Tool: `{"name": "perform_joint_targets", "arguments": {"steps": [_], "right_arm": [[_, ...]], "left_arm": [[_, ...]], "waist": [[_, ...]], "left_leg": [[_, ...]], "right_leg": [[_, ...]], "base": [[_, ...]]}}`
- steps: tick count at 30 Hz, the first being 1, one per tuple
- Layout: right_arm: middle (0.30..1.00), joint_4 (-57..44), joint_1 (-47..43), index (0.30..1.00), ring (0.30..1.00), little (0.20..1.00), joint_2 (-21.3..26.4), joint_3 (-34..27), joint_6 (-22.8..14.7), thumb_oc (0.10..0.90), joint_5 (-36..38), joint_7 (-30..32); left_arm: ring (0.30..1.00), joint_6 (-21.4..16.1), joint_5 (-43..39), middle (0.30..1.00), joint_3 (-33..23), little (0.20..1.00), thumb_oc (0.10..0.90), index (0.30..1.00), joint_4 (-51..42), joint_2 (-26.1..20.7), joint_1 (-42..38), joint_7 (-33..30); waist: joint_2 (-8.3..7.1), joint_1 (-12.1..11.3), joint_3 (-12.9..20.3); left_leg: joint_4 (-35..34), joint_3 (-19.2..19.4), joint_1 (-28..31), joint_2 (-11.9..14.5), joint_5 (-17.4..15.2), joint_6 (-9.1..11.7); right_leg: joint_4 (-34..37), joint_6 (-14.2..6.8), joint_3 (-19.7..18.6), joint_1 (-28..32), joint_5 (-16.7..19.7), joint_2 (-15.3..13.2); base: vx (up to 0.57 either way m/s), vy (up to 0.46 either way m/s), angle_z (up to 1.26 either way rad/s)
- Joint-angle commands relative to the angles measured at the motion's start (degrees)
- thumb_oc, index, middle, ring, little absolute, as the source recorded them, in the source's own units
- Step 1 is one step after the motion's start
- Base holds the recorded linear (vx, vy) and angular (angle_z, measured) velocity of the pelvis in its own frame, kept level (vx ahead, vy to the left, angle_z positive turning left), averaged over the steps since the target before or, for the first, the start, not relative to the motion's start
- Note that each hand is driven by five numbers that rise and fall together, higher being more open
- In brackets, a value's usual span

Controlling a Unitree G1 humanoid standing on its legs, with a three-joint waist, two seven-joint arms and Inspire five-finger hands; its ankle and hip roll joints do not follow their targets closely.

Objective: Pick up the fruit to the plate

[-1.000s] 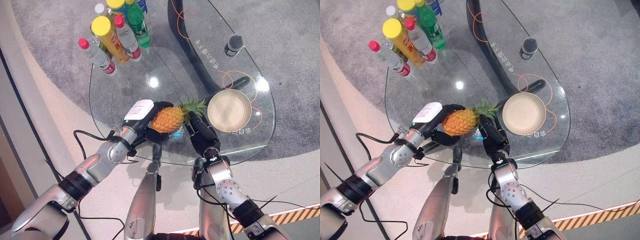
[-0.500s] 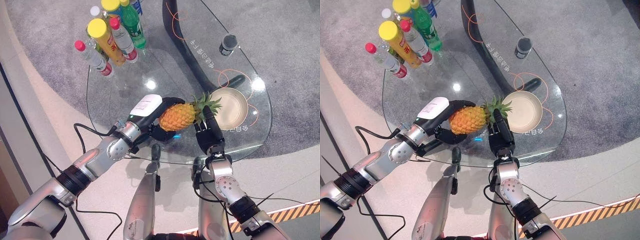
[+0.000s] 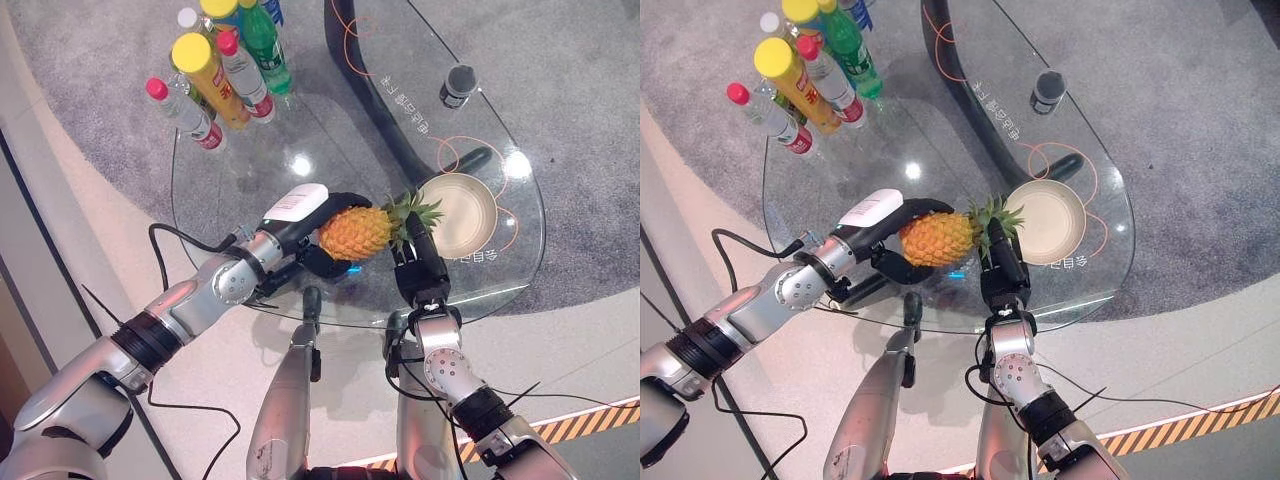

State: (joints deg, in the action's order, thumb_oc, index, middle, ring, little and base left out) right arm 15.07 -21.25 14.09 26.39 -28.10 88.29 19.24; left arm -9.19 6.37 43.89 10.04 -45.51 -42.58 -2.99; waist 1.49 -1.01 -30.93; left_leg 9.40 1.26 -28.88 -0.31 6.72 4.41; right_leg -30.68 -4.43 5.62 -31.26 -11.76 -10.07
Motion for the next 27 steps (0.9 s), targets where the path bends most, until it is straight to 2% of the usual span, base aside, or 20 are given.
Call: {"name": "perform_joint_targets", "arguments": {"steps": [1,14,27], "right_arm": [[0.3,-3.1,-16.1,0.3,0.3,0.2,-0.2,-3.6,-2.2,0.1,-9.8,-0.2],[0.3,-3.4,-16.4,0.3,0.3,0.2,-0.8,-4.0,-3.1,0.1,-13.1,0.6],[0.3,-3.8,-15.9,0.3,0.3,0.2,-0.9,-4.2,-3.2,0.1,-13.3,0.3]], "left_arm": [[0.3,-12.6,-0.6,0.3,8.9,0.2,0.1,0.3,-16.3,4.1,-0.6,10.8],[0.3,-10.8,-2.7,0.3,8.2,0.2,0.1,0.3,-15.9,5.4,-0.2,14.1],[0.3,-9.9,-2.7,0.3,7.6,0.2,0.1,0.3,-14.7,6.2,0.3,13.6]], "waist": [[-0.51,0.2,1.1],[-0.29,0.3,1.1],[-0.41,0.4,1.1]], "left_leg": [[11.5,2.3,0.6,-4.1,-10.1,-4.0],[10.8,2.2,0.8,-4.2,-9.8,-4.0],[10.2,2.2,1.1,-4.1,-9.4,-4.0]], "right_leg": [[17.2,-1.6,0.8,4.6,16.2,0.5],[17.6,-1.4,0.7,4.6,16.3,0.7],[17.7,-1.3,1.0,4.7,16.4,0.9]], "base": [[0.0,0.0,0.0],[0.0,0.0,0.0],[0.0,0.0,0.0]]}}
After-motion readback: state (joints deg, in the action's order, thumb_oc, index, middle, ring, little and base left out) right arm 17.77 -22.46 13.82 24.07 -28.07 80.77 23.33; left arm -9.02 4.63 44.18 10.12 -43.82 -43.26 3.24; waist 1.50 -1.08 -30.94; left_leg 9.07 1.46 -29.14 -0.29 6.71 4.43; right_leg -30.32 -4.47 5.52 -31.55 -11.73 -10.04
